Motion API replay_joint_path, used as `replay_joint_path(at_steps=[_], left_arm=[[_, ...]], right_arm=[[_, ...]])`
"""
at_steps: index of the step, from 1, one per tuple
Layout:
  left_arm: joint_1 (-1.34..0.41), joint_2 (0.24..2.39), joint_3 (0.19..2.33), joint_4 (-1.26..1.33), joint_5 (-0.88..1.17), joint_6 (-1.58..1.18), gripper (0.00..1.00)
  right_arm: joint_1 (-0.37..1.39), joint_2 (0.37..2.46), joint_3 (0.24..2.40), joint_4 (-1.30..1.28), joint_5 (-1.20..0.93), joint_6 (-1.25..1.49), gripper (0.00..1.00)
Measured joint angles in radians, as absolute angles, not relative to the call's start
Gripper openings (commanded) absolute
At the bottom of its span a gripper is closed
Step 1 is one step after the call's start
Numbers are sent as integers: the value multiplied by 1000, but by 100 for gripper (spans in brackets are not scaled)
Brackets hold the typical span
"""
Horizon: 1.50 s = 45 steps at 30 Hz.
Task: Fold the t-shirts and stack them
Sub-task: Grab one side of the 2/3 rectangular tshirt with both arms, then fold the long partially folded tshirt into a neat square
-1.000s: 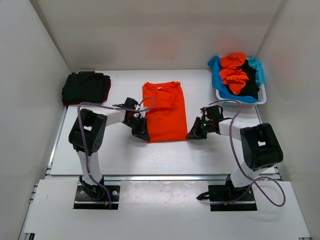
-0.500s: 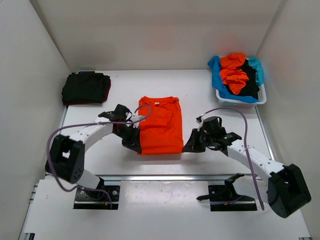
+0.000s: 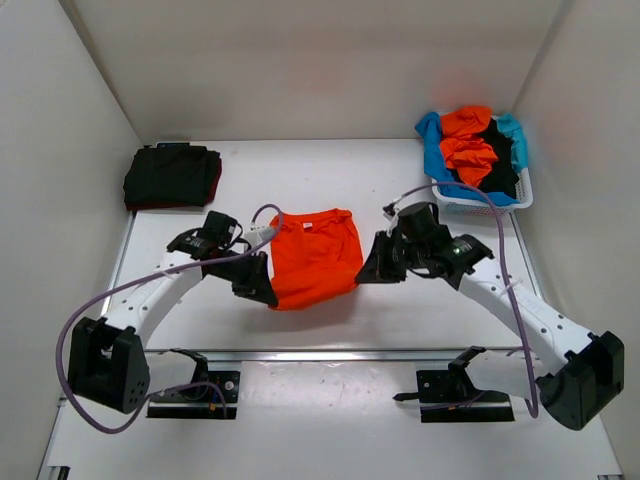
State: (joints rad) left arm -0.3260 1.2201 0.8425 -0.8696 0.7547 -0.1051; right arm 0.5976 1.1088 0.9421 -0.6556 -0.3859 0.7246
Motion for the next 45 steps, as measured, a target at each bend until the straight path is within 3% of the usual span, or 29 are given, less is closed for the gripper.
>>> replay_joint_path(at_steps=[12, 17, 36, 45], left_arm=[[-104, 1621, 1195, -925, 892, -128, 4], [-67, 1755, 1282, -920, 928, -164, 4], [-23, 2098, 1590, -648, 989, -439, 9], [-44, 2263, 1783, -594, 965, -470, 10]], right_arm=[[449, 1466, 1165, -590, -478, 650, 0], [403, 1635, 1351, -561, -527, 616, 0], [308, 2082, 1787, -566, -541, 558, 0], [275, 2131, 1808, -554, -502, 569, 0]])
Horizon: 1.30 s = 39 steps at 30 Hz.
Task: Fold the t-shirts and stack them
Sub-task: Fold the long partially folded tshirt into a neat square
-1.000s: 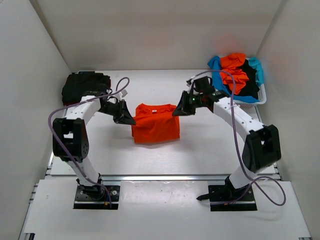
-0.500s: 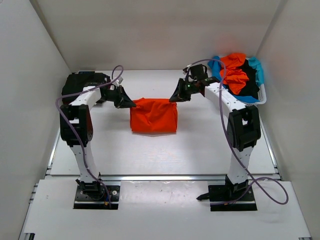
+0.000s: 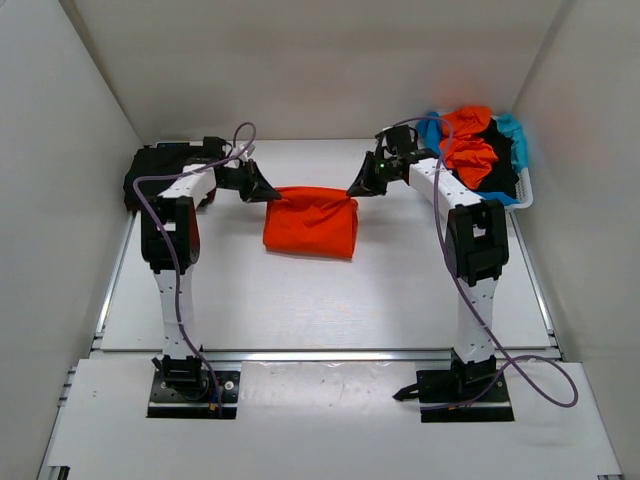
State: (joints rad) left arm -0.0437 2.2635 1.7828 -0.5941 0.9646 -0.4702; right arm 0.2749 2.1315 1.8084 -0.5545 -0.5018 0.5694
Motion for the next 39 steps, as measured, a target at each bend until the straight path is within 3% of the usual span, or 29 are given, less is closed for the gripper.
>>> replay_joint_path(at_steps=[5, 9, 10, 12, 15, 19, 24, 35, 39], left_arm=[[-63, 2310, 1868, -597, 916, -442, 28], [-77, 2370, 1987, -626, 814, -375, 63], [-81, 2386, 2020, -636, 783, -354, 71], [-87, 2413, 2092, -651, 710, -320, 77], [-93, 2418, 2174, -672, 614, -270, 75], [-94, 2352, 2161, -641, 579, -207, 60], [-108, 2193, 1958, -607, 599, -148, 39], [-243, 2362, 2043, -628, 651, -115, 39], [-248, 2442, 2079, -631, 625, -134, 45]], right_arm=[[252, 2177, 1827, -528, -497, 577, 3], [234, 2248, 1855, -510, -477, 578, 33], [226, 2270, 1866, -510, -468, 577, 36], [214, 2308, 1901, -523, -452, 572, 38], [204, 2347, 1971, -547, -423, 553, 34], [210, 2331, 2027, -561, -372, 504, 0], [280, 2255, 1990, -556, -356, 474, 0], [329, 2335, 2042, -571, -412, 501, 0], [317, 2371, 2044, -594, -401, 501, 0]])
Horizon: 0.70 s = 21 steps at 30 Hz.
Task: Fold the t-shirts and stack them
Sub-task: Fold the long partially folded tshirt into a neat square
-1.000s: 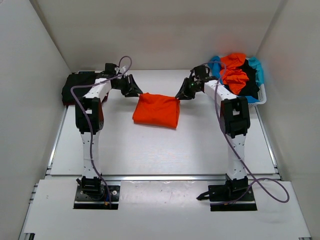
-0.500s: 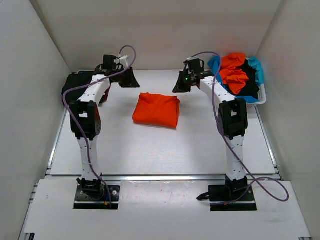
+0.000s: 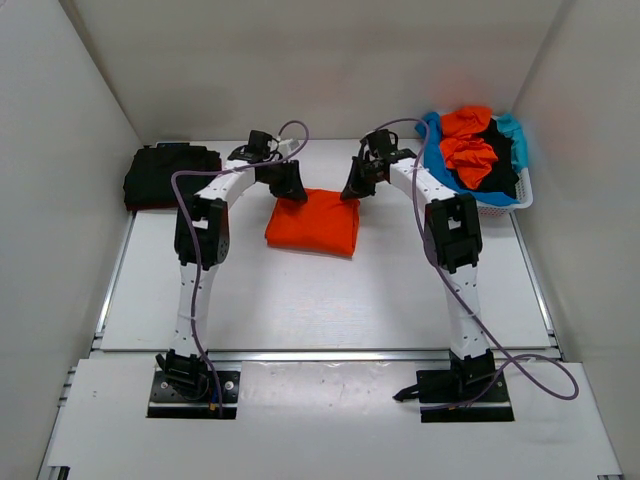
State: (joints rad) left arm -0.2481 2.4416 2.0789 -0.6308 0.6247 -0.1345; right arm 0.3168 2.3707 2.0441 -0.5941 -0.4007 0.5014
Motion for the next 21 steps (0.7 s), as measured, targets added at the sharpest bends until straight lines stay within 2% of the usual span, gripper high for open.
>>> replay_joint_path(at_steps=[8, 9, 10, 11, 12, 17, 21], left_arm=[[-216, 2491, 2124, -629, 575, -170, 64], [-214, 2491, 2124, -624, 572, -175, 69], [-212, 2491, 2124, -622, 569, -180, 79], [-211, 2491, 2126, -622, 573, -184, 95], [-211, 2491, 2133, -621, 578, -189, 99], [-211, 2453, 2123, -612, 553, -166, 99], [-200, 2342, 2041, -601, 506, -129, 98]], right_arm=[[286, 2396, 2030, -596, -359, 500, 0], [282, 2397, 2028, -598, -355, 500, 0], [277, 2397, 2025, -597, -352, 499, 0], [271, 2397, 2024, -596, -351, 497, 0], [266, 2397, 2023, -597, -352, 496, 0], [257, 2397, 2017, -595, -344, 493, 1], [262, 2386, 1958, -584, -345, 494, 12]])
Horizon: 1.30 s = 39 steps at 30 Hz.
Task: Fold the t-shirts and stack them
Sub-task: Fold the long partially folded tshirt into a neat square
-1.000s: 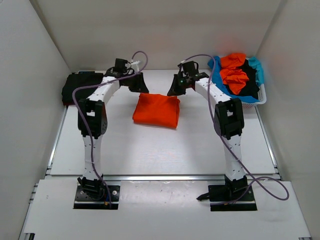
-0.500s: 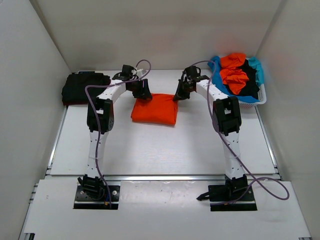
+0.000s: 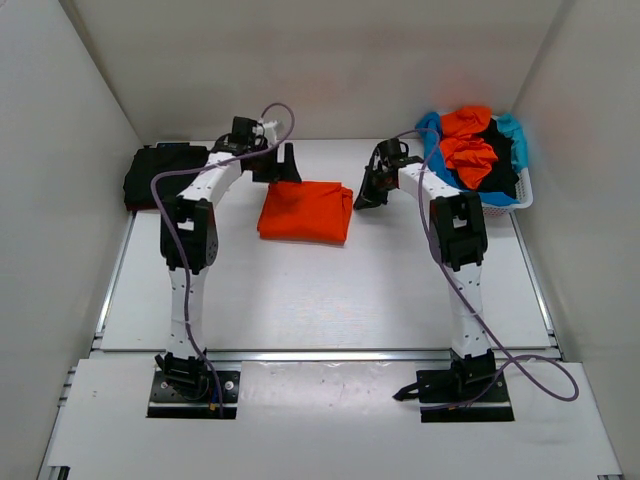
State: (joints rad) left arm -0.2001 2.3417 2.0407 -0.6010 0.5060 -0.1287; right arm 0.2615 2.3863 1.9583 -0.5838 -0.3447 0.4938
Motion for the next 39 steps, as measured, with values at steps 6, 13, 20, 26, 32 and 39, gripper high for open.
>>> replay_joint_path(at_steps=[6, 13, 20, 26, 32, 39], left_arm=[[-178, 2186, 2006, -591, 393, -30, 98], [-139, 2140, 1853, -572, 382, 24, 61], [-146, 2105, 1733, -558, 484, 55, 44], [-158, 2037, 1443, -523, 553, 20, 55], [-185, 2038, 1416, -485, 521, 12, 65], [-224, 2022, 1378, -463, 437, 20, 64]], right_arm=[[266, 2318, 1843, -555, -371, 498, 11], [299, 2321, 1984, -590, -364, 471, 1], [325, 2374, 2270, -524, -484, 475, 0], [344, 2555, 2450, -490, -597, 513, 0], [363, 2760, 2706, -730, -544, 487, 0], [419, 2766, 2788, -997, -457, 389, 0]])
